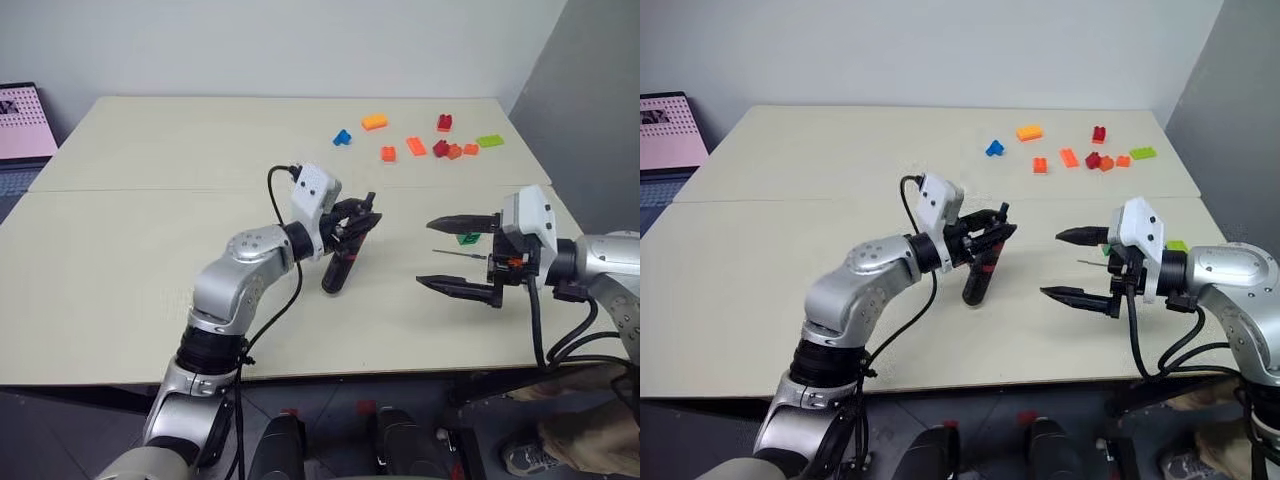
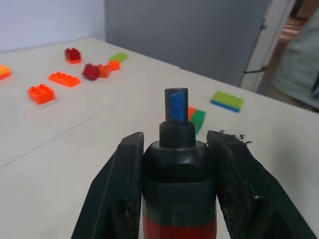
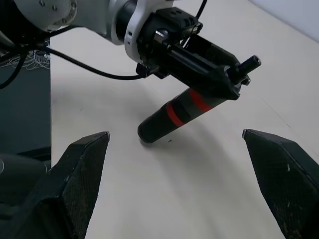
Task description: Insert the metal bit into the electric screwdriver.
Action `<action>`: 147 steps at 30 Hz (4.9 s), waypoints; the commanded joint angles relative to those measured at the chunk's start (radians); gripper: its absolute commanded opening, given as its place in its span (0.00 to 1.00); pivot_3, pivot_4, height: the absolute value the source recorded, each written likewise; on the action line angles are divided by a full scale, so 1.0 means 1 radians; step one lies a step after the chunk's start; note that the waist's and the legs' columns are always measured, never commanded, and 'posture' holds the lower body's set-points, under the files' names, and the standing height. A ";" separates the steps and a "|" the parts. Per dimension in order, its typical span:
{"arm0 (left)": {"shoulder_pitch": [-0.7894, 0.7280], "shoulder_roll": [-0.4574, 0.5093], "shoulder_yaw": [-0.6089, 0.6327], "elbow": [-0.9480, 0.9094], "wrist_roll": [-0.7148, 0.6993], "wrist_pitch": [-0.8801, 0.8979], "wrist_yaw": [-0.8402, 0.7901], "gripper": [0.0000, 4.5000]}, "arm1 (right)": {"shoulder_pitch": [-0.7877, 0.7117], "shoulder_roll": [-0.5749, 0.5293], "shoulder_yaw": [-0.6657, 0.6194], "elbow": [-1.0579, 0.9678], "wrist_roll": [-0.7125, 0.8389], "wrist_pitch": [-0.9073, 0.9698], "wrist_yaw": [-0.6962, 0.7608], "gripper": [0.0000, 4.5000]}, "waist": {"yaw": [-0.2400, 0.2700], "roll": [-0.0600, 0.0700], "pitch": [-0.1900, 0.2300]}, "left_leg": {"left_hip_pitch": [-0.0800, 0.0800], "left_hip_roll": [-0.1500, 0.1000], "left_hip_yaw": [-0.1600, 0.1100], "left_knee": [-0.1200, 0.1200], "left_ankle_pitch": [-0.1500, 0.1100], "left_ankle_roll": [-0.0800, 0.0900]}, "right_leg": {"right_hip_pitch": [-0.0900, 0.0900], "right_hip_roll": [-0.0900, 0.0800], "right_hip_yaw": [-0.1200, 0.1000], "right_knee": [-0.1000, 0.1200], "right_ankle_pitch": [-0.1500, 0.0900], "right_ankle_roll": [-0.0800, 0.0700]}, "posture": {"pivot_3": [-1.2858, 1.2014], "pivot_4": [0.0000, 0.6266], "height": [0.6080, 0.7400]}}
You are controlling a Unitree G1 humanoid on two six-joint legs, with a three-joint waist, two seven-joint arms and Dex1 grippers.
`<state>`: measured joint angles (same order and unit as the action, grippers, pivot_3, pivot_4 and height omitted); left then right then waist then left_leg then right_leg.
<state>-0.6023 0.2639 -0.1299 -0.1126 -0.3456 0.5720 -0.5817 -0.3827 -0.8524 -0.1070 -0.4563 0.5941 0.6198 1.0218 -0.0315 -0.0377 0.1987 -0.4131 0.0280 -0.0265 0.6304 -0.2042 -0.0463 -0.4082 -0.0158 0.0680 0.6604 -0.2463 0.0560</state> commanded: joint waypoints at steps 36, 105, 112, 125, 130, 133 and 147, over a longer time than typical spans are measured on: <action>0.379 0.153 0.134 -0.389 -0.122 -0.034 0.013 0.36 | -0.153 -0.111 0.152 0.303 -0.233 -0.175 0.144 1.00 | 0.000 0.000 0.000 | 0.005 0.001 0.001 0.000 0.000 0.000 | 0.003 0.001 0.001 -0.001 -0.003 -0.005 | 0.52 0.24 1.00; 0.123 0.126 0.079 -0.194 -0.178 -0.078 -0.114 0.36 | -0.259 0.202 -0.081 0.388 -0.230 0.001 0.147 0.00 | -0.001 0.002 0.000 | 0.002 0.000 0.000 -0.001 0.000 0.000 | 0.002 0.000 0.000 0.001 0.000 -0.001 | 0.52 0.24 1.00; 0.070 0.095 0.018 -0.061 -0.087 -0.191 -0.164 0.36 | -0.214 0.334 -0.158 0.163 -0.057 0.142 -0.098 0.00 | -0.004 0.002 0.000 | 0.003 0.001 0.000 -0.001 0.000 0.000 | 0.001 0.002 0.000 0.002 0.000 -0.001 | 0.52 0.24 1.00; 0.130 -0.010 0.004 -0.053 0.003 -0.279 -0.056 0.36 | -0.253 0.443 -0.110 0.095 0.016 0.111 -0.336 0.00 | -0.002 0.002 0.000 | 0.002 0.001 0.000 -0.001 0.000 0.000 | 0.001 0.002 0.000 0.001 0.000 -0.001 | 0.52 0.24 1.00; 0.102 -0.054 0.029 -0.075 0.031 -0.295 0.035 0.36 | -0.271 0.513 -0.057 0.052 -0.006 0.062 -0.434 0.00 | -0.002 0.002 0.000 | 0.002 0.001 0.000 -0.001 0.000 0.000 | 0.001 0.002 0.000 0.001 0.000 -0.001 | 0.52 0.24 1.00; 0.084 -0.080 0.040 -0.075 0.052 -0.311 0.087 0.36 | -0.296 0.554 -0.026 0.060 -0.031 0.022 -0.485 0.00 | -0.002 0.002 0.000 | 0.001 0.001 0.000 -0.001 0.000 0.000 | 0.000 0.002 0.000 0.001 0.000 -0.001 | 0.52 0.24 1.00; 0.112 -0.161 -0.007 0.003 0.230 -0.415 0.260 0.36 | -0.388 0.691 0.087 0.210 -0.141 -0.158 -0.568 0.00 | -0.001 0.002 0.000 | -0.003 0.001 -0.001 -0.001 0.000 0.000 | -0.003 0.002 0.000 0.000 0.000 -0.001 | 0.52 0.24 1.00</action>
<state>-0.4823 0.1145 -0.1308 -0.0779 -0.1332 0.2050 -0.3374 -0.7404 -0.1732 -0.0217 -0.2439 0.4621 0.5043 0.4666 -0.0323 -0.0354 0.1982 -0.4158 0.0294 -0.0272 0.6293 -0.2042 -0.0461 -0.4115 -0.0139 0.0675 0.6607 -0.2458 0.0554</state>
